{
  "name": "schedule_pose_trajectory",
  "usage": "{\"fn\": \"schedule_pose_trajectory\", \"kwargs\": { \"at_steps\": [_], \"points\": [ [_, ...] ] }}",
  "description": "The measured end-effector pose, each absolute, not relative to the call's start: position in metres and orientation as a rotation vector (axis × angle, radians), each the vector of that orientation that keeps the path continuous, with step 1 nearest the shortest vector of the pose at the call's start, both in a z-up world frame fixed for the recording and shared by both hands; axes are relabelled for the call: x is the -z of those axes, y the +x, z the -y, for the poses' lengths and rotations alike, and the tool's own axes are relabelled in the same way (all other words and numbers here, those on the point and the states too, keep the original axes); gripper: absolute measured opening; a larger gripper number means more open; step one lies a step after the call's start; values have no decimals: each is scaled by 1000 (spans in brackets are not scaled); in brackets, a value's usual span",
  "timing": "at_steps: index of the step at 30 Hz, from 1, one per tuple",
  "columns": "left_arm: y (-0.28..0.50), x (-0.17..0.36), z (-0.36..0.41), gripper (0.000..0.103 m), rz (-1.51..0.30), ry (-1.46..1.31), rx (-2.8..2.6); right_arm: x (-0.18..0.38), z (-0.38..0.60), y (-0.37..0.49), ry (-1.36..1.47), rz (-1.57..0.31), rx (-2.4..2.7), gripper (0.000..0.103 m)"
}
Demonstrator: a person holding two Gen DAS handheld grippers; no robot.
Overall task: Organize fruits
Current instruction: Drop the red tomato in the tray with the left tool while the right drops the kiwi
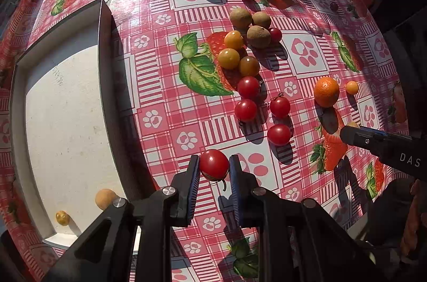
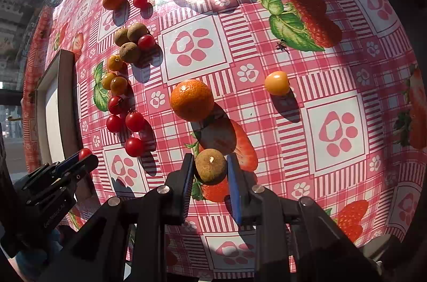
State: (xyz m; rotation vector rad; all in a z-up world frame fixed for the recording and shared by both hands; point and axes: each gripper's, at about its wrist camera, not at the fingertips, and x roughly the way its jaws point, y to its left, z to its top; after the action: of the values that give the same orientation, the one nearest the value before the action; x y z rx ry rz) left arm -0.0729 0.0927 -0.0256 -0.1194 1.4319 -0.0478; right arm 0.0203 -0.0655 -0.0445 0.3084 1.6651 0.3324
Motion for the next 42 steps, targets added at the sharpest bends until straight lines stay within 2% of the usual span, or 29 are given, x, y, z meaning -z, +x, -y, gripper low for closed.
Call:
{"fn": "schedule_pose_trajectory", "kwargs": {
  "at_steps": [22, 33, 42],
  "points": [
    [-127, -12, -184, 23, -1323, -199, -91, -4, -45, 3, 193, -1616, -540, 27],
    [-155, 2, -262, 23, -1334, -248, -247, -27, -140, -9, 112, -1591, -725, 27],
    [-159, 27, -297, 23, -1368, -247, -308, -19, -199, -18, 29, -1613, -810, 27]
  ]
}}
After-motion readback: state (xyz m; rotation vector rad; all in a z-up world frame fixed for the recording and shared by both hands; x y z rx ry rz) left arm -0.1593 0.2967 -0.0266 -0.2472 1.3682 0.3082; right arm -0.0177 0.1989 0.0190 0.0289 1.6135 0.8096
